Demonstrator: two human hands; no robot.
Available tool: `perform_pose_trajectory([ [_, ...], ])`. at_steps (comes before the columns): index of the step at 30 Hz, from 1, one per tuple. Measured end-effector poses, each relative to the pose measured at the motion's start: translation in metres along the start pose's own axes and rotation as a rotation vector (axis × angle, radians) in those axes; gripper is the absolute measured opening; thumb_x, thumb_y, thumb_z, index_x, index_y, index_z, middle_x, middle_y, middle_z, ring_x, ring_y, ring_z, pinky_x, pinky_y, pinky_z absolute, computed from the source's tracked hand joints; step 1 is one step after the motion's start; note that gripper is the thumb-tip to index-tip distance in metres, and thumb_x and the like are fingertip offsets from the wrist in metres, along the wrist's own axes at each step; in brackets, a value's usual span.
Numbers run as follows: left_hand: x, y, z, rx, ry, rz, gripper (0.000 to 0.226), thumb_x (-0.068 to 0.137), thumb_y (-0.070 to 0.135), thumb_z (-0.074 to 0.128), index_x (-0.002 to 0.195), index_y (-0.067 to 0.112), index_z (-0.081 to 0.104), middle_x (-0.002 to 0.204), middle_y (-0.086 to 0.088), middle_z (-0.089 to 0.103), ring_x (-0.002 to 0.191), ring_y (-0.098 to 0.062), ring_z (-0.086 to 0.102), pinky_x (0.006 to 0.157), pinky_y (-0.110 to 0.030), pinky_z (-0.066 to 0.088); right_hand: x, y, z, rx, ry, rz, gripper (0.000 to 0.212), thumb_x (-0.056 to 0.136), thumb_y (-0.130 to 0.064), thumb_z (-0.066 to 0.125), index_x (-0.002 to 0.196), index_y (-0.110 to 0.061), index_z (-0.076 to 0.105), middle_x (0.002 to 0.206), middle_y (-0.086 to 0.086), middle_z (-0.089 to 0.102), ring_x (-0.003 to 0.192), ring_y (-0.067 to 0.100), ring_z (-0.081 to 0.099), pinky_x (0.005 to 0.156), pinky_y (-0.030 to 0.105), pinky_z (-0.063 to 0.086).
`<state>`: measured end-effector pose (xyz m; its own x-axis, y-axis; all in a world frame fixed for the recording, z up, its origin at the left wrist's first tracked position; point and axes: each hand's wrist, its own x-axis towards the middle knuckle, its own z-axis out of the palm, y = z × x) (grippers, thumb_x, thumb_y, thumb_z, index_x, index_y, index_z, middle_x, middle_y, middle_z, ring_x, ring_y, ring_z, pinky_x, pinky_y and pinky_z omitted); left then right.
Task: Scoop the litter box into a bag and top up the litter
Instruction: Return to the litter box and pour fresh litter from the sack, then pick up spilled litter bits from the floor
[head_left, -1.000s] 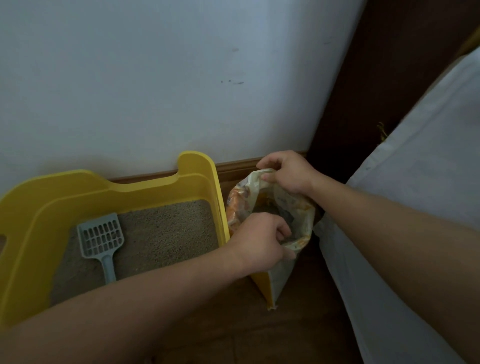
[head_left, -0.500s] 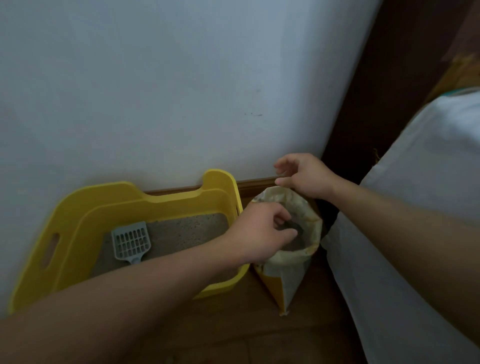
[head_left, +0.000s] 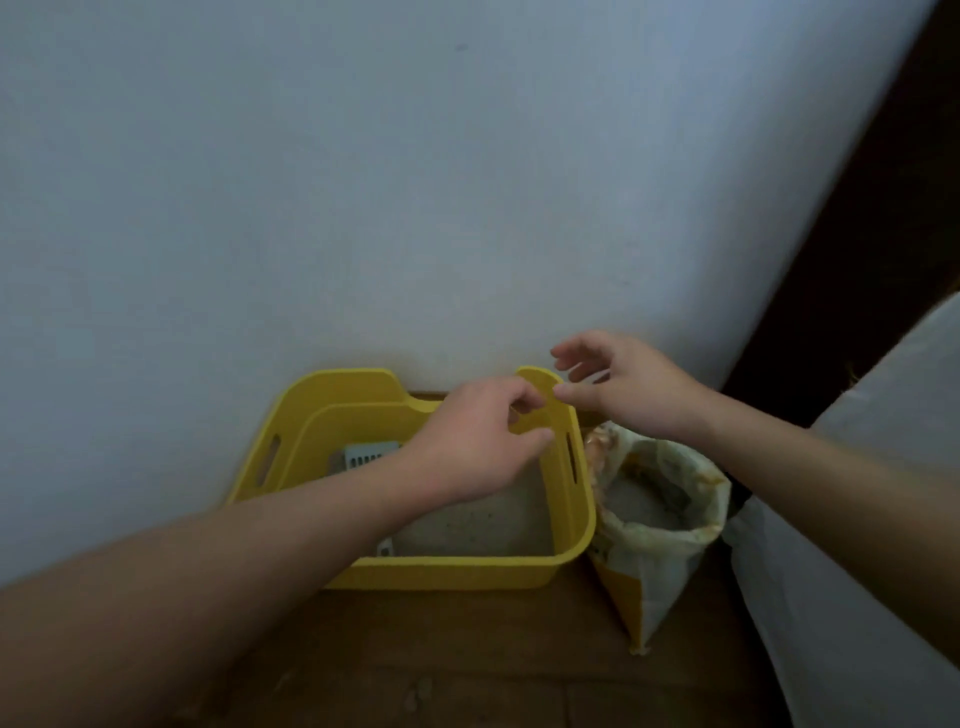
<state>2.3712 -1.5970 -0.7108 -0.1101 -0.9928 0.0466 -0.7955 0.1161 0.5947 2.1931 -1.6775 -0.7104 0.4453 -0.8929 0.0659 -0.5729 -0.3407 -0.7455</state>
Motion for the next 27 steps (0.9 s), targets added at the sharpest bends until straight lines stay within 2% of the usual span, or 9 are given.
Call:
perform_pose_trajectory([
  [5,-0.035,-0.037,-0.031,0.020,0.064,-0.074,0.034,0.086,0.037,0.072,0.118,0.024,0.065,0.110,0.010,0.066,0.099,-0.007,0.062,0.089,-0.029,0.051,0.003,-0.032,0.040,0.034,-0.065,-0.082,0.039,0.083,-0.019,0.078,0.119,-0.019,0.063,0.107,-0.004,0.067,0.096,0.011,0.065,0.086,0.025,0.052],
  [12,-0.097,-0.096,-0.061,0.049,0.144,-0.205,0.033,0.083,0.036,0.076,0.112,0.023,0.066,0.105,0.009,0.067,0.095,-0.008,0.064,0.090,-0.036,0.054,0.006,-0.072,0.108,0.073,-0.233,-0.170,0.041,0.084,-0.020,0.078,0.122,-0.016,0.064,0.110,-0.004,0.068,0.099,0.011,0.065,0.084,0.019,0.050],
  [18,-0.149,-0.130,-0.080,0.050,0.169,-0.254,0.034,0.083,0.032,0.076,0.115,0.024,0.065,0.097,0.015,0.064,0.091,-0.005,0.063,0.088,-0.032,0.053,-0.001,-0.095,0.155,0.101,-0.397,-0.238,0.037,0.082,-0.027,0.079,0.116,-0.027,0.063,0.103,-0.017,0.065,0.095,0.002,0.064,0.078,0.016,0.050],
  [23,-0.182,-0.144,-0.074,-0.015,0.178,-0.240,0.037,0.080,0.038,0.074,0.114,0.026,0.065,0.096,0.020,0.065,0.090,0.000,0.063,0.082,-0.025,0.054,-0.013,-0.102,0.184,0.117,-0.479,-0.250,0.039,0.081,-0.028,0.079,0.118,-0.024,0.065,0.103,-0.017,0.066,0.093,-0.002,0.064,0.082,0.022,0.053],
  [27,-0.195,-0.157,-0.048,-0.066,0.128,-0.262,0.036,0.083,0.032,0.077,0.115,0.028,0.064,0.099,0.016,0.066,0.092,-0.003,0.064,0.085,-0.030,0.055,-0.030,-0.094,0.202,0.090,-0.548,-0.262,0.040,0.082,-0.028,0.079,0.119,-0.025,0.065,0.100,-0.019,0.065,0.092,-0.003,0.063,0.077,0.013,0.051],
])
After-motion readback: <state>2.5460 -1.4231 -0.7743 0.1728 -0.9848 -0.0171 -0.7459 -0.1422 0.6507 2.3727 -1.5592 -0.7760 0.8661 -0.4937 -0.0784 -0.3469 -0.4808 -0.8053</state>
